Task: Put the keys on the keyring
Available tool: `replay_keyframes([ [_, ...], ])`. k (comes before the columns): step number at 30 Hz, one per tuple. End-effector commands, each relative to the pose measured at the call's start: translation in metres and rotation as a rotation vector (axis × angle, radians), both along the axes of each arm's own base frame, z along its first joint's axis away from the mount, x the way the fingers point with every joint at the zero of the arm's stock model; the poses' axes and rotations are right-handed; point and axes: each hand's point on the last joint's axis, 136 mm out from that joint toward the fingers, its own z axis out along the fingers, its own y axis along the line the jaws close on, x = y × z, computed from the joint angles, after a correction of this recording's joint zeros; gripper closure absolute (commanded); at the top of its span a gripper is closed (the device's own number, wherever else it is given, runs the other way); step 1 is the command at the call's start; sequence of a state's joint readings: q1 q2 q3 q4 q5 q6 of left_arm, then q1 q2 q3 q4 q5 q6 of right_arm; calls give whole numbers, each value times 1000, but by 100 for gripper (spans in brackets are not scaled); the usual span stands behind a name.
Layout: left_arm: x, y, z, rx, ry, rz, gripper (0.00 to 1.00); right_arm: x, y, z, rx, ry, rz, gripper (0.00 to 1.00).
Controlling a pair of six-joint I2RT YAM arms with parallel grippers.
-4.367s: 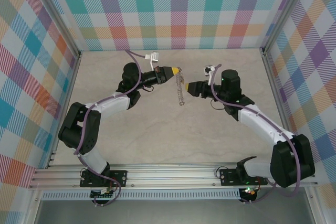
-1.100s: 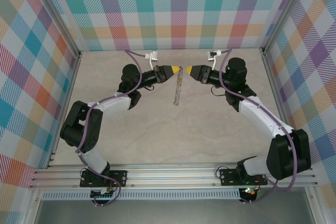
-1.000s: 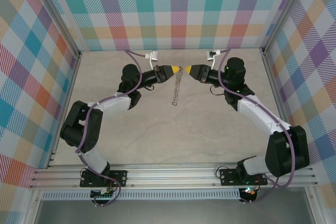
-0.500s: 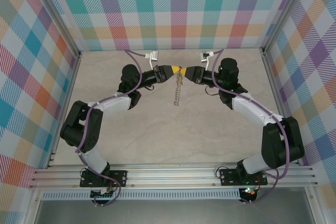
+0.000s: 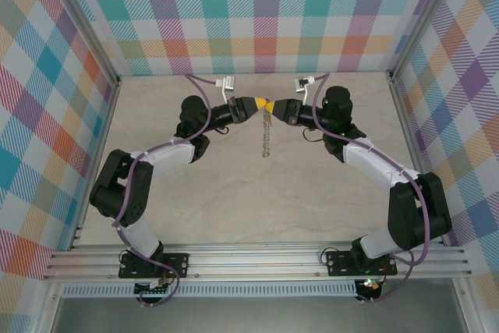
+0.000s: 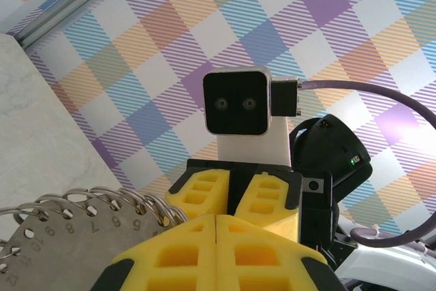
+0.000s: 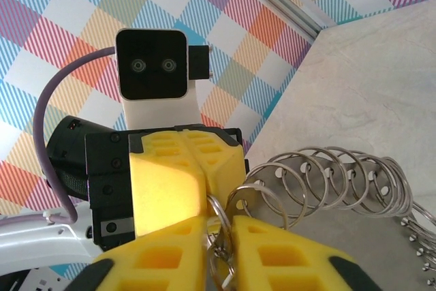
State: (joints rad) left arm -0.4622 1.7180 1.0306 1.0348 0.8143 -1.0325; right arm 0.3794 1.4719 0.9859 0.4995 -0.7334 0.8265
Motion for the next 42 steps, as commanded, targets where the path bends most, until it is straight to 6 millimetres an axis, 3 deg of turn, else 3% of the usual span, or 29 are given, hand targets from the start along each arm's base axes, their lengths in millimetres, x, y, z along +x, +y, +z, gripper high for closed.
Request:
replay_keyframes([
  [1,-9,-2,17,-34,-69,-22,100,-7,4,22,19,-78,26,90],
  [3,-8,-3,15,-32,-66,-23,100,-7,5,20,13,-71,29,100],
  [6,-4,-1,12,-13,-51,-5,99,-6,1,16,-2,-64,30,100],
  [9,3,6,5,27,-32,41,62,-4,-6,12,-33,-59,45,100],
  [11,6,15,3,49,-38,76,44,-5,-11,10,-59,-66,74,100],
  [14,8,26,-2,94,-55,119,30,-12,-11,7,-100,-68,158,100],
  [16,6,28,-4,144,-72,131,28,-17,-9,2,-125,-64,216,100],
  [19,5,31,-12,211,-86,144,30,-21,-5,-6,-150,-50,304,100],
  [26,1,30,-15,232,-103,118,63,-16,0,-23,-153,-9,398,100],
  [36,3,22,-22,232,-81,72,75,-12,3,-35,-154,20,413,100],
  [42,2,14,-26,233,-68,31,75,-9,4,-35,-148,21,409,100],
])
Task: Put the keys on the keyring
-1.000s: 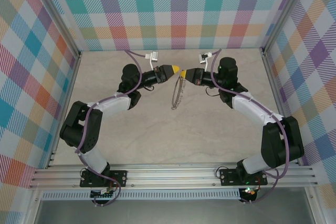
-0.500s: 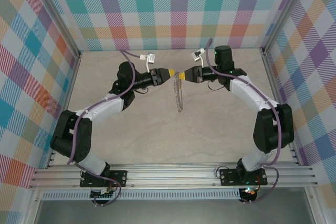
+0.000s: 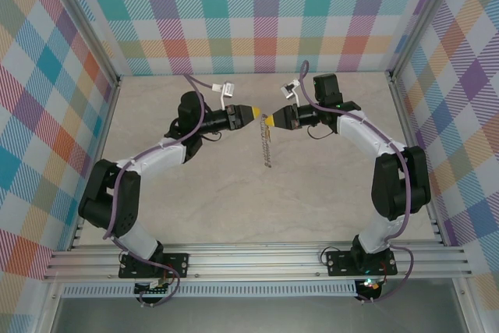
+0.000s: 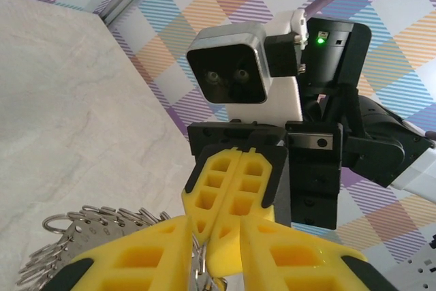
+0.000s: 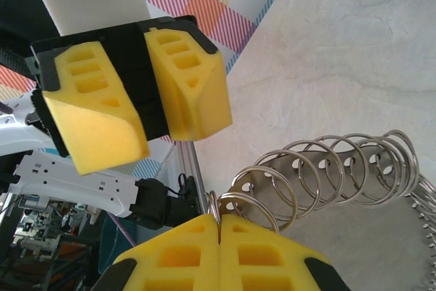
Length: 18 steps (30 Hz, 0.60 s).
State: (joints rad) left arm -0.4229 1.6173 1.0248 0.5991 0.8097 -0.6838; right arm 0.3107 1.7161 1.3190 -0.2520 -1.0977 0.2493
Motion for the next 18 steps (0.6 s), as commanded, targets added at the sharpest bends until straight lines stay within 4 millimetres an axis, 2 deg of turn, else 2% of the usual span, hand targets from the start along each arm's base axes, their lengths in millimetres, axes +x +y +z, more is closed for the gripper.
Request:
replay_keyframes([
  [1,-1,-7,14,-16,-37,-48,75,1,3,22,53,-66,40,100],
  [18,-12,-23,6,8,-12,-138,74,8,2,21,44,-79,0,100],
])
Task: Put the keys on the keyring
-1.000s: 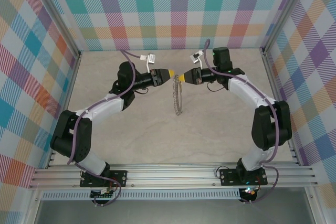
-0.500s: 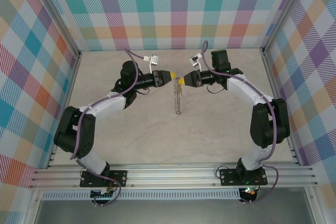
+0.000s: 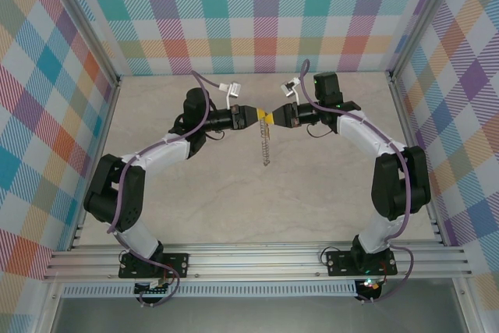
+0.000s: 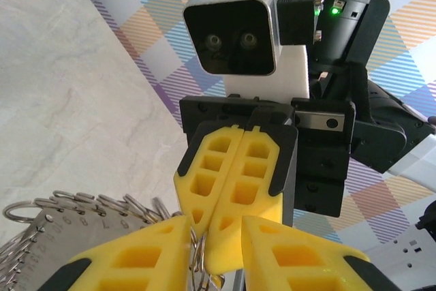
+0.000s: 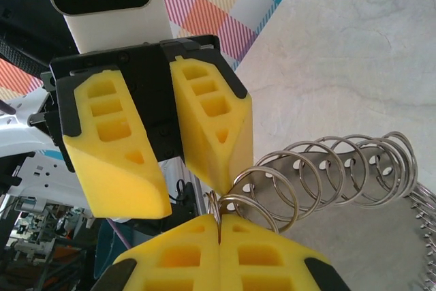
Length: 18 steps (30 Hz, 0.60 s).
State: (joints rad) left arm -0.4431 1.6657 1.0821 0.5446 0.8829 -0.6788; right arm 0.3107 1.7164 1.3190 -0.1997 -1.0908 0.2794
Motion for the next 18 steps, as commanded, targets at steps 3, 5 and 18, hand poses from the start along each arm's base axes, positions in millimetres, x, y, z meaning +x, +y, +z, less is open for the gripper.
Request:
replay_keyframes([
  [3,-7,-8,13,-7,-52,-58,74,5,0,16,32,-59,3,100],
  [5,-8,-8,13,-7,-54,-60,74,6,-1,16,34,-60,-3,100],
  [18,-11,-14,14,-8,-60,-81,82,7,-2,15,41,-54,-7,100],
])
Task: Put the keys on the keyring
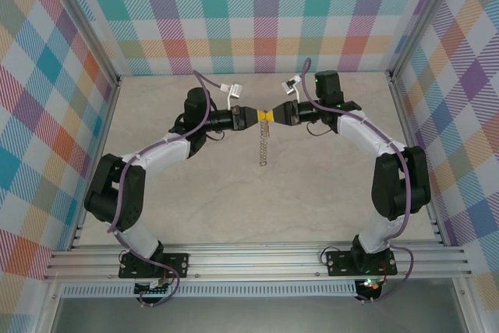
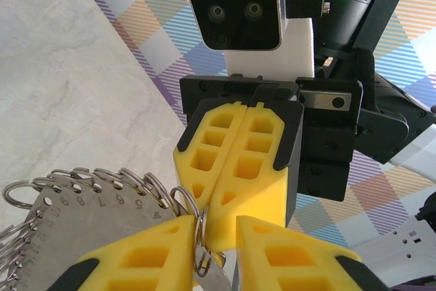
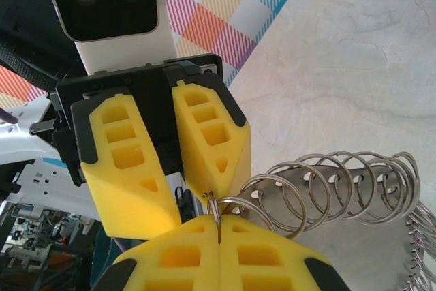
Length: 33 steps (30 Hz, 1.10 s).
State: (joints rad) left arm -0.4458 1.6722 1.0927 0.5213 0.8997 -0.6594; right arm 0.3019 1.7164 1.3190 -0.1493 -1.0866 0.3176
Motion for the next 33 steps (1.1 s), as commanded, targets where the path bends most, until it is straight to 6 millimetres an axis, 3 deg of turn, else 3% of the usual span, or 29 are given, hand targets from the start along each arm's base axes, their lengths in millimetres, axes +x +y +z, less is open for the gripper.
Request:
replay_keyframes([
  [1,-10,-12,17,-20,-60,-64,84,0,-1,9,30,-41,15,100],
  [8,-11,-21,19,-23,-65,-73,100,-5,-1,11,44,-35,26,100],
  [10,-10,-22,22,-31,-70,-63,100,-6,-2,12,41,-38,16,98],
  [11,-10,-21,23,-36,-71,-57,100,-6,-3,12,39,-40,9,89],
  [14,-10,-20,25,-50,-76,-46,100,-6,-10,15,44,-45,-18,75],
  [18,-12,-19,30,-64,-86,-46,100,-3,-27,17,60,-45,-81,65],
  [33,-15,-17,36,-83,-102,-43,100,-10,-57,-2,26,-106,-342,54],
])
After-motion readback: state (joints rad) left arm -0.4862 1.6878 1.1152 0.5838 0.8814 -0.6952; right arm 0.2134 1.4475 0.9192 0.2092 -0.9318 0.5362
